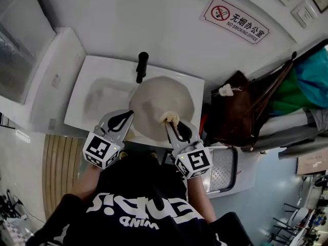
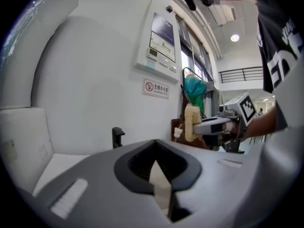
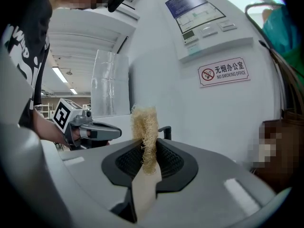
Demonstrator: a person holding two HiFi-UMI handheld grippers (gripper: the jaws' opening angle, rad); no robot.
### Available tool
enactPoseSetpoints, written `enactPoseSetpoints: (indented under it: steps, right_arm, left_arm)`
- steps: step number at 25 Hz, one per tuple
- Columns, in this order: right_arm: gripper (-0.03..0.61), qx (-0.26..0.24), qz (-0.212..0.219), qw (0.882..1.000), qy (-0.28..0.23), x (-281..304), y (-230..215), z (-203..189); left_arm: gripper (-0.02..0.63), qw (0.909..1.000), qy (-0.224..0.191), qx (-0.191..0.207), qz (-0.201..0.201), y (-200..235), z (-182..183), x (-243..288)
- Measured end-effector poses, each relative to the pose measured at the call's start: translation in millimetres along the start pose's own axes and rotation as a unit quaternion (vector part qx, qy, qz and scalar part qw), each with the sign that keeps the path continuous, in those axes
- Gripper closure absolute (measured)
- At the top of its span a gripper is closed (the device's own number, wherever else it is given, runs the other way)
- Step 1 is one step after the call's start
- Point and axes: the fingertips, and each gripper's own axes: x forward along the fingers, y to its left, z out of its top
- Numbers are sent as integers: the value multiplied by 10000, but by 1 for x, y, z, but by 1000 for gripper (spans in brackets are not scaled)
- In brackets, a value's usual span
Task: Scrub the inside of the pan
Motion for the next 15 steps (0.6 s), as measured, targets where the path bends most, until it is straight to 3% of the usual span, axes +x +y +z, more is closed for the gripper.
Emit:
enactPoseSetpoints:
  steps: [15]
  right_arm:
    - [505, 197, -111, 9997, 131, 8, -3, -12]
  left_arm:
    - [617, 9997, -117, -203, 97, 13, 3, 2]
